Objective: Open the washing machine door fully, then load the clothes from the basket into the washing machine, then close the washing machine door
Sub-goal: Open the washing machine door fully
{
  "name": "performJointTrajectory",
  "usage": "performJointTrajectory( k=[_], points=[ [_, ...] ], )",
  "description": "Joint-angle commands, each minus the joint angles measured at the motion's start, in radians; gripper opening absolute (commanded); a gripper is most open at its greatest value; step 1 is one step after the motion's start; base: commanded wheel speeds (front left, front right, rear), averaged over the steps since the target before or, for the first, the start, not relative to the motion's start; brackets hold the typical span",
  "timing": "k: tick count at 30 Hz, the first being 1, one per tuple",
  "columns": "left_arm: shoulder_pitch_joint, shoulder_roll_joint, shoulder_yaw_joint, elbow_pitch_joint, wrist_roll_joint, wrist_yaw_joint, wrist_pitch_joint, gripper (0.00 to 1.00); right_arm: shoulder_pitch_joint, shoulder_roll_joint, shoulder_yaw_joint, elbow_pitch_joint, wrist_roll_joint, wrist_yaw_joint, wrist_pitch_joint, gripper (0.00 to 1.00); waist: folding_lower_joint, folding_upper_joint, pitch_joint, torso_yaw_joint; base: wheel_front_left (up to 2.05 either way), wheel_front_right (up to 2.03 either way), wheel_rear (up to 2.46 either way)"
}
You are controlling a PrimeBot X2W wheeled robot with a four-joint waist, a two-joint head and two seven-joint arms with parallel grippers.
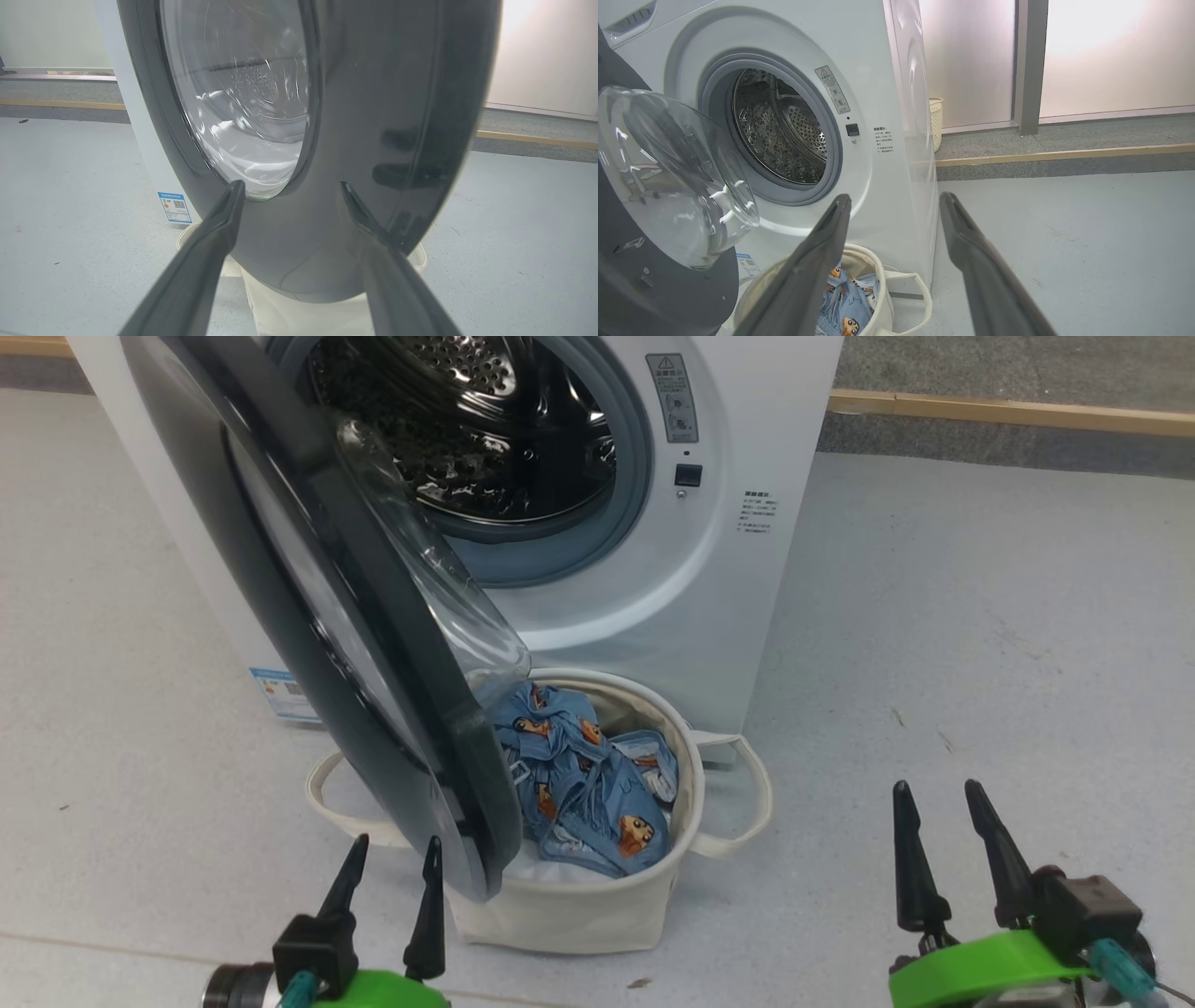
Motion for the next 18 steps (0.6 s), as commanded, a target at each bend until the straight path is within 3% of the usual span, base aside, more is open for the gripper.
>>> performJointTrajectory(
  k=[1,18],
  points=[
    [-0.028,0.008,0.038,-0.036,0.010,-0.002,-0.012,1.00,-0.022,0.001,0.014,-0.036,-0.026,0.001,-0.012,1.00,0.0000,0.0000,0.000,-0.001,0.00,0.00,0.00],
    [-0.027,0.007,0.017,-0.028,0.012,0.002,-0.012,1.00,-0.030,0.031,0.003,-0.013,-0.103,0.001,-0.012,1.00,0.0000,0.0000,-0.013,0.006,0.00,0.00,0.00]
  ],
)
